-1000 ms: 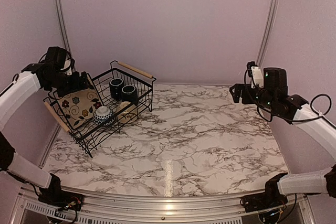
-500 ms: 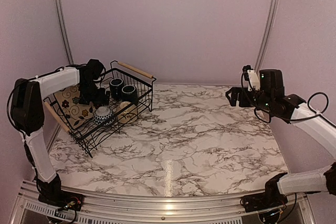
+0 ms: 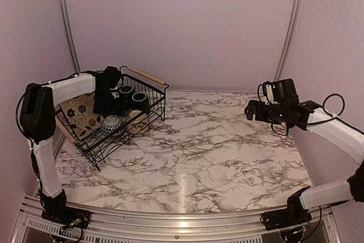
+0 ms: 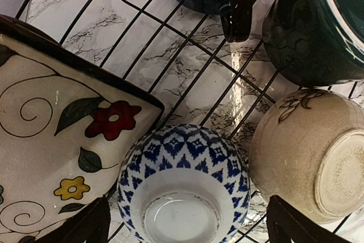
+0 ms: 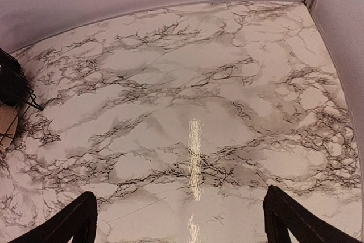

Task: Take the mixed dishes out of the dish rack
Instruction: Grab the bowl from the dish rack.

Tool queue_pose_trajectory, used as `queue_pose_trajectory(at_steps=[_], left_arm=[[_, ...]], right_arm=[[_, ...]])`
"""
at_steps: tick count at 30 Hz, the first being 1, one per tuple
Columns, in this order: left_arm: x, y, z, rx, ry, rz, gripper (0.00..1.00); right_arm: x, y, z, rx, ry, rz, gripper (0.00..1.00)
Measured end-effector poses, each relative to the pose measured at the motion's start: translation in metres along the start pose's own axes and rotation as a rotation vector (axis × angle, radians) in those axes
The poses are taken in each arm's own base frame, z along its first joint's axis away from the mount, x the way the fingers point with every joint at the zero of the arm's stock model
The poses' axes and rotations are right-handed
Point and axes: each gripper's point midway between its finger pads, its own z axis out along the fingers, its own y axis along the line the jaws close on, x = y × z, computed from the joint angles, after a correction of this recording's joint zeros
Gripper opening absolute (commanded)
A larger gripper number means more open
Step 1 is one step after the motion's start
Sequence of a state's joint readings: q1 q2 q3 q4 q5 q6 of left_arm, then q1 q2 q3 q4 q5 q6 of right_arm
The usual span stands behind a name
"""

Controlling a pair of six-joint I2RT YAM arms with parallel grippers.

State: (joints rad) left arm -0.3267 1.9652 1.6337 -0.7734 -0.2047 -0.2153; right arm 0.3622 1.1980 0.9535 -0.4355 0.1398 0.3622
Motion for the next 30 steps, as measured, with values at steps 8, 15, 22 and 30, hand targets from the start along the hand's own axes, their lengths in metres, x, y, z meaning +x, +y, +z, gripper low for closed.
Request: queue_pose_trajectory(at_steps=[8,15,22,30], left_arm=[[0.018,0.009,0.012,-0.047,0.043,0.010,0.98],[0.023,0.007,0.015,-0.036,0.054,0.012,0.79],[0.018,0.005,0.014,-0.031,0.031,0.005,0.60],[0.018,0.006,0.012,-0.030,0.019,0.000,0.73]], right_arm=[[-0.006,0.008,-0.003,-0.039,-0.007,-0.020,0.98],[-0.002,0.017,-0.002,-0.091,0.017,-0.044,0.98],[0.000,0.021,-0.003,-0.113,0.025,-0.047,0.98],[0.000,0.022,-0.003,-0.119,0.027,-0.047,0.99]])
